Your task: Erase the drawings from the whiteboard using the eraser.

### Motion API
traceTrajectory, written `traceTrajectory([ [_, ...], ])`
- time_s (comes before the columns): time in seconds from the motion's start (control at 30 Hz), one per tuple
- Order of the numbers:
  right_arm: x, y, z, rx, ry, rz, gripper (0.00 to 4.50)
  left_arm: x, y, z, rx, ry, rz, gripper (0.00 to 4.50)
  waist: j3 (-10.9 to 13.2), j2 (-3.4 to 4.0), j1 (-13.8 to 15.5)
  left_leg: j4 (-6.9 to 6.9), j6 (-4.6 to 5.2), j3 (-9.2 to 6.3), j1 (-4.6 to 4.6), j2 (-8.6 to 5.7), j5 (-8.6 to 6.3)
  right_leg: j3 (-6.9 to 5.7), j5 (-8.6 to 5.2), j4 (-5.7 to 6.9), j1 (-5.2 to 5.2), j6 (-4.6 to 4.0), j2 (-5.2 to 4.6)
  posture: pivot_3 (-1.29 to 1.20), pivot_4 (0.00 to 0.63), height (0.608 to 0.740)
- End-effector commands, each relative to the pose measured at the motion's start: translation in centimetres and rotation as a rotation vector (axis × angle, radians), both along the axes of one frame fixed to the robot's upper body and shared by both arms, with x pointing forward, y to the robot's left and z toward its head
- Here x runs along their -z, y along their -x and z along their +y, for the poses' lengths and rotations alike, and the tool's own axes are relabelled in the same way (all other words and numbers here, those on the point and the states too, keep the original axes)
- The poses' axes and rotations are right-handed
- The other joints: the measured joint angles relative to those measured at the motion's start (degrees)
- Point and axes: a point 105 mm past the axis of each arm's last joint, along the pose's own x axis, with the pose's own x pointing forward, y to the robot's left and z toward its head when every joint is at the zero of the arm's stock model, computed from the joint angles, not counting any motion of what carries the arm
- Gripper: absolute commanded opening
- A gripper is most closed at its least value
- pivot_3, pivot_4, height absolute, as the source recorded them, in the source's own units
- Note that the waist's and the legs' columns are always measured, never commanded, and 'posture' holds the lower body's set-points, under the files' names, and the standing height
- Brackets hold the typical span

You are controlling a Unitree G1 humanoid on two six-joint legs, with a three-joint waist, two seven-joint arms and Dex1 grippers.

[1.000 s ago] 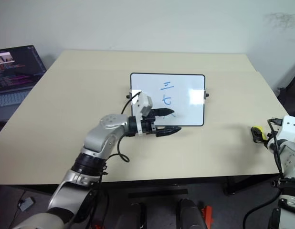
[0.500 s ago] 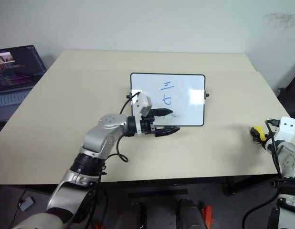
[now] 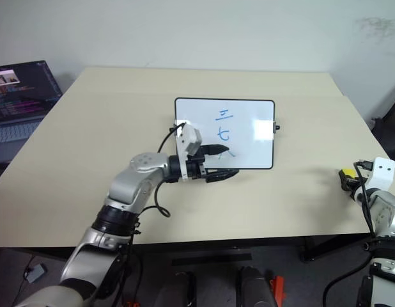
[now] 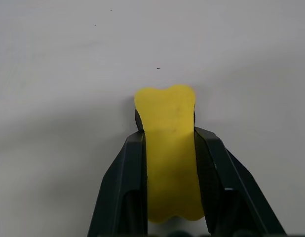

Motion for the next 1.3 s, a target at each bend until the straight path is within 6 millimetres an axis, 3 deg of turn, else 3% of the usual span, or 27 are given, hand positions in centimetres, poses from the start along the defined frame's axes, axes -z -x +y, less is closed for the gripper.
traceTrajectory([
  [0.03,-0.8,-0.3,-0.2,0.003,0.019,-0.029,0.97,-1.5,0.2,0.0,0.010,0.027,-0.056,4.50,0.0,0.00,0.0,0.00,0.00,0.00,0.00,0.00,0.00,0.00,0.00,0.00,0.00,0.00,0.00,0.00,0.150,0.740],
  [0.2,-2.1,-0.5,0.1,-0.014,0.032,-0.062,0.97,-1.6,0.0,0.2,0.000,0.023,-0.059,4.50,0.0,0.00,0.0,0.00,0.00,0.00,0.00,0.00,0.00,0.00,0.00,0.00,0.00,0.00,0.00,0.00,0.150,0.740],
  [0.47,-9.0,-2.1,2.9,-0.108,0.080,-0.236,0.97,-4.4,-2.6,4.3,-0.187,0.040,-0.150,4.50,0.0,0.02,-0.4,0.00,0.00,-0.05,0.02,0.00,0.00,0.01,0.00,0.02,-0.02,0.00,0.04,0.00,0.150,0.740],
  [0.63,-12.9,-3.8,6.7,-0.211,0.117,-0.332,0.97,-6.6,-4.2,8.0,-0.360,0.054,-0.230,4.50,0.0,0.03,-0.2,-0.01,0.00,-0.07,0.02,0.01,0.00,0.00,0.00,0.02,-0.02,0.00,0.05,0.00,0.150,0.740],
  [0.8,-16.5,-5.8,12.1,-0.344,0.132,-0.444,0.97,-6.6,-4.9,10.9,-0.476,0.016,-0.257,4.50,0.0,0.03,-0.4,-0.09,0.00,-0.02,-0.01,0.02,0.00,0.01,0.01,0.05,-0.12,-0.01,0.05,0.00,0.150,0.740],
  [1.07,-18.2,-7.5,19.7,-0.486,0.124,-0.550,0.97,-5.7,-4.5,11.1,-0.506,-0.025,-0.261,4.50,0.0,0.03,0.4,-0.13,0.00,0.01,-0.28,0.05,0.00,-0.02,0.02,0.08,-0.38,0.01,0.04,0.00,0.150,0.740],
  [1.3,-18.0,-8.1,24.2,-0.530,0.121,-0.621,0.97,-5.6,-4.0,11.2,-0.514,-0.040,-0.259,4.50,0.0,0.04,0.3,-0.11,0.00,0.02,-0.35,0.06,0.00,-0.03,0.04,0.11,-0.46,0.03,0.05,0.00,0.150,0.740],
])
